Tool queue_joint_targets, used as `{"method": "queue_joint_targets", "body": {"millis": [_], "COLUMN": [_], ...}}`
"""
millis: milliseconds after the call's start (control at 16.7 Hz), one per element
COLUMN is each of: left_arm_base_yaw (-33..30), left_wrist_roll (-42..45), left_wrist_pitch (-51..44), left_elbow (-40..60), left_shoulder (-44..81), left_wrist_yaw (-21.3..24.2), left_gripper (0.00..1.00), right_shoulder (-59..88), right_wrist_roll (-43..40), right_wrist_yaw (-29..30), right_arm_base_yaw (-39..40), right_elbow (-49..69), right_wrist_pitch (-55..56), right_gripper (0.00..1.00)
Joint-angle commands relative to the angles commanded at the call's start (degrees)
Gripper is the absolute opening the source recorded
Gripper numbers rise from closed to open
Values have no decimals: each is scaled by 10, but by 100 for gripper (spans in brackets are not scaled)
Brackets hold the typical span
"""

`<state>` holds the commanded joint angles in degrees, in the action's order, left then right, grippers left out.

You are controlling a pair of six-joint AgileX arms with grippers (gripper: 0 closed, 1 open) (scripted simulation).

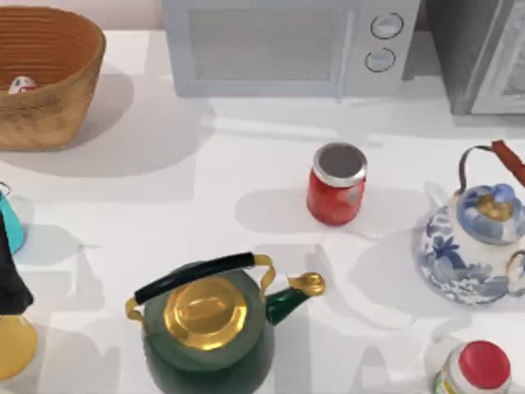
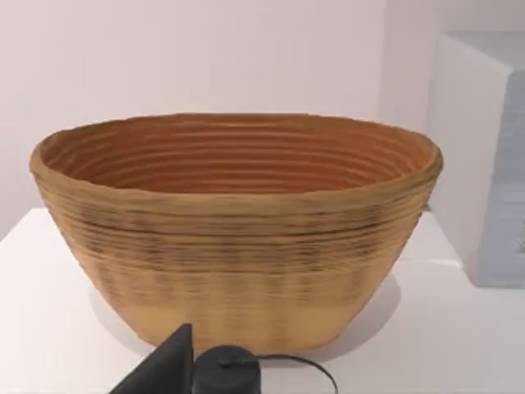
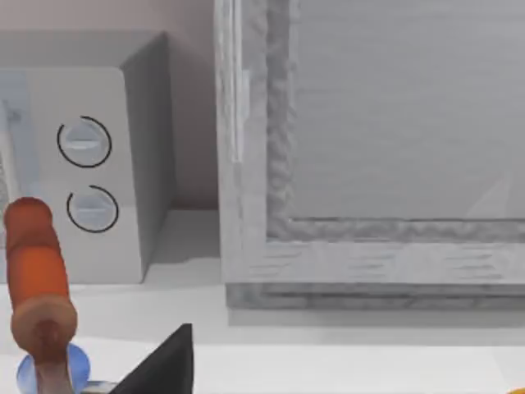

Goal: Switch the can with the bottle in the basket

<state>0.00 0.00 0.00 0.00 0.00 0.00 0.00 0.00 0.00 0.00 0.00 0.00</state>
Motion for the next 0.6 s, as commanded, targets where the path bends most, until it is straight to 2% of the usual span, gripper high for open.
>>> {"method": "queue_joint_targets", "body": {"millis": [300, 600], "left_arm_base_yaw": [5, 18], "left_wrist_roll": [1, 8], "left_wrist_pitch": [-18, -100], "left_elbow": [30, 179], "left_shoulder": [32, 188], "left_wrist_yaw": [-2, -4], "left_gripper": [100, 100], "right_shoulder": [0, 0], "right_wrist_roll": [0, 0], "right_wrist_yaw": [0, 0], "right_arm_base_yaw": [0, 0], "right_elbow": [0, 0], "right_wrist_pitch": [0, 0], "right_gripper": [100, 100]}}
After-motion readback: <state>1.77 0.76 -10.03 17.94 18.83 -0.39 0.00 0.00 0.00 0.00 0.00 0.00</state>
